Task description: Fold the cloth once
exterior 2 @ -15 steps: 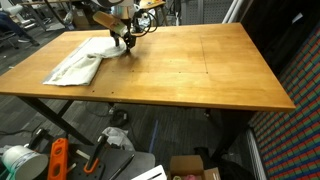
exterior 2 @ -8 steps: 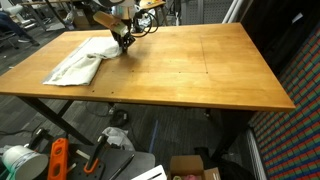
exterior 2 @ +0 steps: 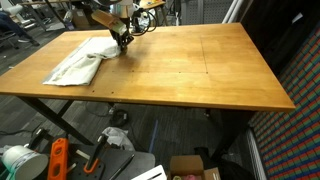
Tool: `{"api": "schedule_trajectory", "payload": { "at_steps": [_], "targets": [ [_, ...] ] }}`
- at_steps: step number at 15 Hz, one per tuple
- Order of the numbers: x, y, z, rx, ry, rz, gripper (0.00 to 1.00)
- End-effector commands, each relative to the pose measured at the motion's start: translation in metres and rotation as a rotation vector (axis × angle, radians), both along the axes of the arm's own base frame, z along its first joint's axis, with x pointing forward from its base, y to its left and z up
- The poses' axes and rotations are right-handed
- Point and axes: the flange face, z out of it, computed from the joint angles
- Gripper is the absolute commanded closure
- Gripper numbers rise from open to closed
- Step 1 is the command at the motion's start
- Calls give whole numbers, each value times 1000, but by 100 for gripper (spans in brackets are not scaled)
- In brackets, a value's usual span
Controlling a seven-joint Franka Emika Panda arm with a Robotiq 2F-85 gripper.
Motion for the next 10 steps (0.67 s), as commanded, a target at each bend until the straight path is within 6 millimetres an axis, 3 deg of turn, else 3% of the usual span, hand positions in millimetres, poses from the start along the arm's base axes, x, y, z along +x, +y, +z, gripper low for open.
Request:
{"api": "schedule_trajectory", "payload": {
  "at_steps": [1,10],
  "targets": [
    [2,15,31,-2,-43,3,84],
    [-1,54,59,6,-100,49,86]
  ]
}}
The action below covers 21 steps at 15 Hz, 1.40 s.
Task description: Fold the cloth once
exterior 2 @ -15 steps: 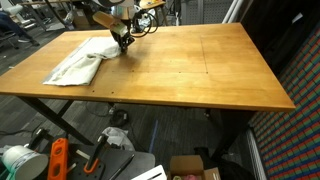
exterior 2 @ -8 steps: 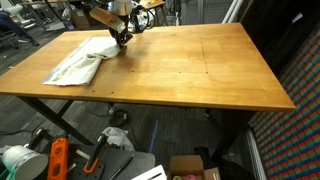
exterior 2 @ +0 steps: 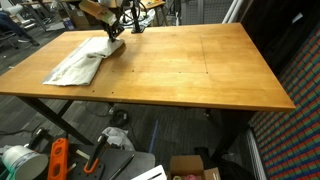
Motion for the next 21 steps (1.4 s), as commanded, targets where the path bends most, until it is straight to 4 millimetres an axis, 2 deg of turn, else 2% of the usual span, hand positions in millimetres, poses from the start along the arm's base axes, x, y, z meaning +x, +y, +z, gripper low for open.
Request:
{"api": "schedule_trajectory", "payload": {
  "at_steps": [1,6,13,19,21],
  "targets": [
    [-9,19,23,-1,-54,6,85],
    [-20,52,36,-2,-98,30,87],
    [-36,115,53,-30,-216,40,87],
    [-37,169,60,-31,-293,-63,87],
    [-36,176,59,-45,-292,-86,86]
  ]
}}
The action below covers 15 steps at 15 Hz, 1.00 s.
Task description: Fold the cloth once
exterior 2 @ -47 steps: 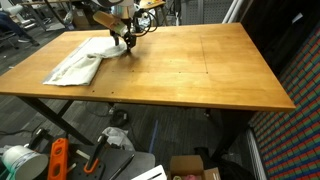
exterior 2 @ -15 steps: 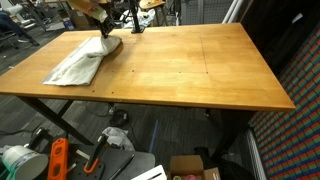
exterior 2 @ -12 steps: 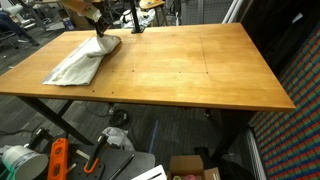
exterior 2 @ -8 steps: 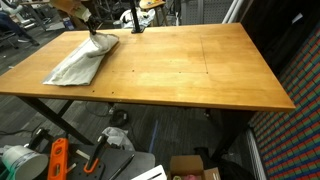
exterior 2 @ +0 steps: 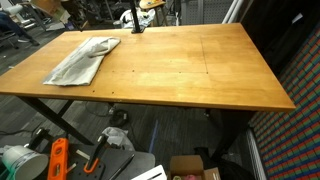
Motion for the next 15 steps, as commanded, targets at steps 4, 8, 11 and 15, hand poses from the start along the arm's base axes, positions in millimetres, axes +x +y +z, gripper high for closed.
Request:
{"api": "schedule_trajectory", "payload": {
  "at_steps": [4,8,11,15],
  "targets": [
    [-11,3,-7,-158,-70,-8,50],
    [-18,-6,-27,-334,-119,41,20],
    [-21,-5,-43,-426,-103,65,1],
    [-28,6,-56,-491,-85,95,0]
  ]
}}
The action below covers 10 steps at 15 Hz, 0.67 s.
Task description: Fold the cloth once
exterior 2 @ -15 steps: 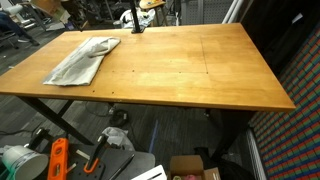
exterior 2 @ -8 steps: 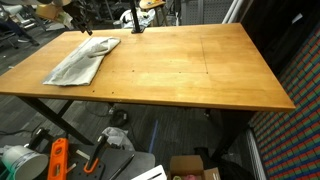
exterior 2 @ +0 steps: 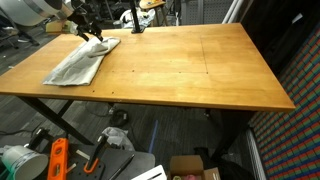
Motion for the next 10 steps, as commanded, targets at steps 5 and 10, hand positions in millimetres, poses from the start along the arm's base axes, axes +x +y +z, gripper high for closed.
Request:
{"api": "schedule_trajectory", "payload": {
  "at_steps": [5,10],
  "targets": [
    [-4,26,-10,-67,6,11,0],
    [4,29,-18,-85,-26,-24,0]
  ]
}}
